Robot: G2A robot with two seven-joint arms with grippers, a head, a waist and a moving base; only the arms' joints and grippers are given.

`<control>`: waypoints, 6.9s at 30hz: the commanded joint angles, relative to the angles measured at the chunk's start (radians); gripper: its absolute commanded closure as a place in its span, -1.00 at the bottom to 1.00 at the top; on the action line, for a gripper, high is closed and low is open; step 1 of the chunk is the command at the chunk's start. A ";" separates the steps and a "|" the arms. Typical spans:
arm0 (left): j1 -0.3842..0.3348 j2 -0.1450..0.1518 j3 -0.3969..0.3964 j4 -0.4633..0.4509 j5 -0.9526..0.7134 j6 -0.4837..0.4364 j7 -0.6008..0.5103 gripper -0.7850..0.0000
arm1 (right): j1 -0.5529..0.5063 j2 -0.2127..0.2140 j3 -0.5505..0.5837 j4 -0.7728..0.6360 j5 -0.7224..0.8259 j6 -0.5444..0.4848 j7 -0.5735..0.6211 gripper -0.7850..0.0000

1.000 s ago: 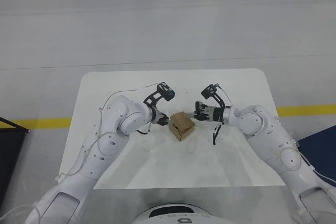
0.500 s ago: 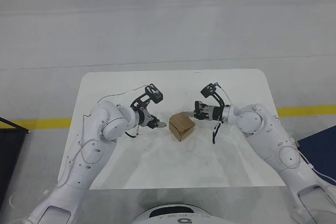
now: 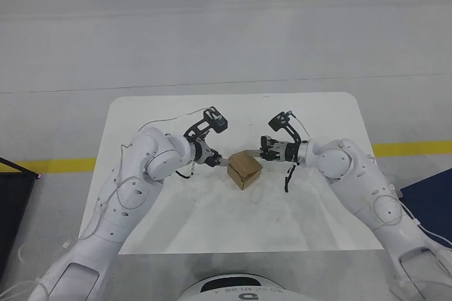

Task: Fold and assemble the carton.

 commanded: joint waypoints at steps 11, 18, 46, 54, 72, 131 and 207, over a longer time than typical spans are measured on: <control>-0.047 -0.006 0.047 0.066 -0.023 0.003 0.017 -1.00 | 0.018 -0.008 -0.008 0.023 0.012 -0.008 0.021 -0.33; -0.061 -0.007 0.070 0.089 -0.023 0.006 0.028 -1.00 | 0.025 -0.012 -0.014 0.030 0.012 -0.013 0.031 -0.32; -0.052 0.009 0.090 0.079 -0.009 -0.024 0.028 -1.00 | 0.033 -0.016 0.010 0.065 0.128 -0.016 0.118 -0.45; -0.081 0.002 0.119 0.109 -0.018 -0.004 0.032 -1.00 | 0.040 -0.019 -0.001 0.073 0.143 -0.005 0.155 -0.33; -0.094 0.003 0.132 0.115 -0.032 0.009 0.043 -1.00 | 0.037 -0.021 0.001 0.090 0.204 -0.041 0.198 -0.49; -0.154 -0.011 0.225 0.163 -0.024 0.025 0.055 -1.00 | 0.196 -0.054 -0.112 0.290 0.451 -0.094 0.514 -0.12; -0.135 0.009 0.179 0.127 -0.035 0.036 0.072 -1.00 | 0.161 -0.033 -0.096 0.218 0.361 -0.075 0.429 -0.43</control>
